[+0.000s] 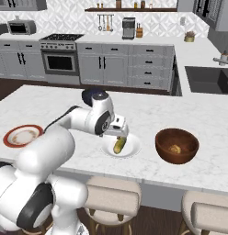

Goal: Pick the chicken drumstick and cucumber from their plates and place them in the bowl. Then put the bowl in the fridge.

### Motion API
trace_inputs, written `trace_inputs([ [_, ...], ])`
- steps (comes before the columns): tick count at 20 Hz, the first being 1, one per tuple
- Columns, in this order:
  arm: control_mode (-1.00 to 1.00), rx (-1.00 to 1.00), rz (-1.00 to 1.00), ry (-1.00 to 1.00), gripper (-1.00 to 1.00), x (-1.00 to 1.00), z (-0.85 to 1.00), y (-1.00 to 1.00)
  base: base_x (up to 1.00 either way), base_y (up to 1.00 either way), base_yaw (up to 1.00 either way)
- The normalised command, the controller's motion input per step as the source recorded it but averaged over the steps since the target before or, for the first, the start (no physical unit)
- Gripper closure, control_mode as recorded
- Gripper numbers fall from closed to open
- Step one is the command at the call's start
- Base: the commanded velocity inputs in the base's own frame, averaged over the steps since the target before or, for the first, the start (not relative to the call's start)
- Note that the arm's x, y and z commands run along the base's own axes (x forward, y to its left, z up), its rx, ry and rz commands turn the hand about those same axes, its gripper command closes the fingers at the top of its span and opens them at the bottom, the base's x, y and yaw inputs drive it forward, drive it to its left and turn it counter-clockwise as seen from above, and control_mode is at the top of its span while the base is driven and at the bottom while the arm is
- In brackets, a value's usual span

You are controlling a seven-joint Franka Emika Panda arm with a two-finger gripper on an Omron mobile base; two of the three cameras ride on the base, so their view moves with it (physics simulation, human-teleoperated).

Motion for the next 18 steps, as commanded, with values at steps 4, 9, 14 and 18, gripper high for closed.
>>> trace_inputs([
  [4, -1.00, 0.03, 0.00, 0.00, -1.00, 0.23, -0.35, -0.15, 0.00, 0.00, 0.00],
  [9, -1.00, 0.07, 0.00, 0.00, -1.00, 0.25, -0.45, -0.01, 0.00, 0.00, 0.00],
  [14, -1.00, 0.03, 0.00, 0.00, -1.00, 0.35, -0.33, 0.00, 0.00, 0.00, 0.00],
  [18, -1.00, 0.00, 0.00, 0.00, -1.00, 0.33, -0.29, 0.00, 0.00, 0.00, 0.00],
])
